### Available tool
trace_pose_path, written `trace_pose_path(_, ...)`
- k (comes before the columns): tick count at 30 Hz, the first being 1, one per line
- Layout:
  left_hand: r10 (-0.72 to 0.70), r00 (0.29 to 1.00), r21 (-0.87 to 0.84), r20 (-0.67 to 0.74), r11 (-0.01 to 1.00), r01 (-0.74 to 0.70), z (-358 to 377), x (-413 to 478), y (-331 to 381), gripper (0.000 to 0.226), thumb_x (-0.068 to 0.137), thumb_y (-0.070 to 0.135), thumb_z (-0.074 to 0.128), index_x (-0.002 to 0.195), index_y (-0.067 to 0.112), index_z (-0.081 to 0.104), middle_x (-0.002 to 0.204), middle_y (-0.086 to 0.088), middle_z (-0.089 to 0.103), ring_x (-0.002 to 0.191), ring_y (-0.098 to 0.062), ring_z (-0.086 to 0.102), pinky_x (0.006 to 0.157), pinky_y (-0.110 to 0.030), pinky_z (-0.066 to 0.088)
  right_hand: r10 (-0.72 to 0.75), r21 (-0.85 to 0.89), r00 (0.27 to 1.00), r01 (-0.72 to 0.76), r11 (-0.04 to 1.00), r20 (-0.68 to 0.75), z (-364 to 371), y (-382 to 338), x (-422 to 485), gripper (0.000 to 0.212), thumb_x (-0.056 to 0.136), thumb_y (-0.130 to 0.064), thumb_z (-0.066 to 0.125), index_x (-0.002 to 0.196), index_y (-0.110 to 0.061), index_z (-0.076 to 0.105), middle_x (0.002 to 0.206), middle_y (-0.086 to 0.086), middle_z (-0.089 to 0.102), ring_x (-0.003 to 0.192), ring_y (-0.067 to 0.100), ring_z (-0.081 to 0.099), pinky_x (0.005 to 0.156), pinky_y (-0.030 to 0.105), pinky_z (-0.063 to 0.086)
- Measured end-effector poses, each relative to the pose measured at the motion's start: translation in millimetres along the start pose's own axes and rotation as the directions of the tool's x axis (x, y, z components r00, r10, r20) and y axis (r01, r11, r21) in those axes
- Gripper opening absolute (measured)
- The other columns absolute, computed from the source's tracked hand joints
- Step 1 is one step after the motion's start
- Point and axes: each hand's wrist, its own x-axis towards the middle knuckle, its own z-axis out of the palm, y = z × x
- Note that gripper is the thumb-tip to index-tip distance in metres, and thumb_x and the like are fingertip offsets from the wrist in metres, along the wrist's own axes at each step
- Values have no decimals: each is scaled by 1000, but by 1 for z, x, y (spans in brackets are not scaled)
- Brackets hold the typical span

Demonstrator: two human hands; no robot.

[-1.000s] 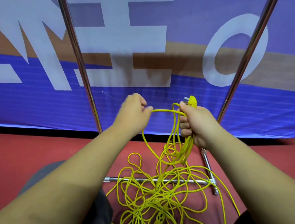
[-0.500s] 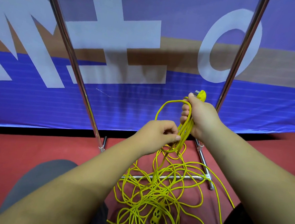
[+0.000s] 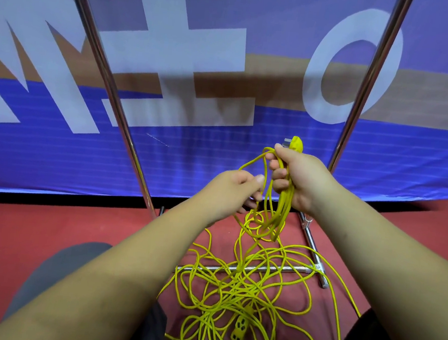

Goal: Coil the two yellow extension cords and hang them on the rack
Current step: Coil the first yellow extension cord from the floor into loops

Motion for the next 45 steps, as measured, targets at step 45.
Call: trace_pose_path(45,-302,924,-86,236,940,329,-41,43,-47,72,67,64,79,121,19,62,124,4,68,111,-21,71,102,-42,48,124,-142,975,-98,985,184,-24,-30,-22,30,106,-38,58,82,-21,53,53,-10,27,36,4,25,32,18,23)
